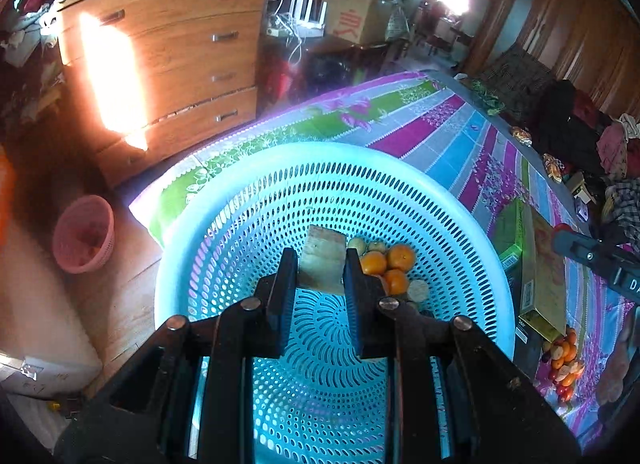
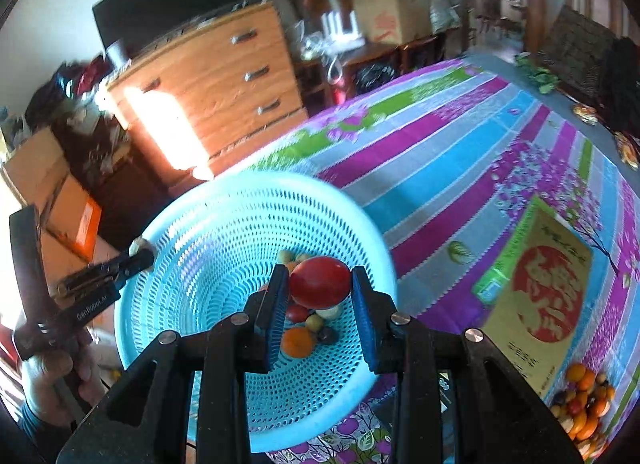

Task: Organize fruits
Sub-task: 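Carry both items to the blue basket and open both tools to drop them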

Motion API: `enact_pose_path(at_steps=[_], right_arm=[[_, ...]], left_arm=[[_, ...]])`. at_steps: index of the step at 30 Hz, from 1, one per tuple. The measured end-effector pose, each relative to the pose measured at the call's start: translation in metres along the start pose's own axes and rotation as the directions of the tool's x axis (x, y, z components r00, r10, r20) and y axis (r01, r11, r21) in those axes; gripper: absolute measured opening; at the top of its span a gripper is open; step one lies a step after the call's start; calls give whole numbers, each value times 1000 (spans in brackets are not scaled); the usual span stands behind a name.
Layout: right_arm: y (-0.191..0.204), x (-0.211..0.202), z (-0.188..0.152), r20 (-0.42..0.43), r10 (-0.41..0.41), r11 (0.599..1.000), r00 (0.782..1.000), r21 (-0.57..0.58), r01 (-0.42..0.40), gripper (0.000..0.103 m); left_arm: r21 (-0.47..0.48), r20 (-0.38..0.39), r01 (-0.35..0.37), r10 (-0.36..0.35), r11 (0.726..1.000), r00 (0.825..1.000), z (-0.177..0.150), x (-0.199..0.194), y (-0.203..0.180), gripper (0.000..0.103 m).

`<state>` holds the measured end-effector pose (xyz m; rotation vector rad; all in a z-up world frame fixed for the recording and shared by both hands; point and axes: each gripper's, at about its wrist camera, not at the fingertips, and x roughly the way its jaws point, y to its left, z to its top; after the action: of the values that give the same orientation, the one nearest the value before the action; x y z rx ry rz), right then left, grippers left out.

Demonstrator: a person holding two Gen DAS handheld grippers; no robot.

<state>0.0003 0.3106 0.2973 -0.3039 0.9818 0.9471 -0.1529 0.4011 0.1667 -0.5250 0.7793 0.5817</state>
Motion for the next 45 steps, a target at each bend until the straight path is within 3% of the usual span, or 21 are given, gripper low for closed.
enact_pose_path(at_steps=[12,24,26,27,29,37,39,45], right_arm=[[6,75,-16,-248,40,999,968,-25,-48,36],[17,87,-19,-271,44,997,962,-44,-58,36],[18,88,-19,-275,43,997,961,-47,-58,36],[19,89,-20,-276,44,997,960,-46,-59,41],[18,89,-20,-275,43,997,961,-46,-58,51],[17,80,-20,-238,39,997,970,-53,-53,52],[18,70,-19,-197,38,997,980,-60,-50,52],[24,20,-15,-17,33,995,999,-93,-34,52]], left_arm=[[-6,-172,-18,17,1000,985,-14,38,23,24],[-8,-185,-14,12,1000,983,-10,43,24,24],[-6,-185,-15,14,1000,983,-11,44,24,31],[-8,-186,-12,10,1000,983,-11,45,24,45],[-8,-181,-6,4,1000,984,-11,44,25,56],[4,-168,-9,9,1000,986,-12,45,19,68],[-1,-158,-1,1,1000,987,-12,45,17,76],[13,-95,-36,37,999,995,-8,36,11,84]])
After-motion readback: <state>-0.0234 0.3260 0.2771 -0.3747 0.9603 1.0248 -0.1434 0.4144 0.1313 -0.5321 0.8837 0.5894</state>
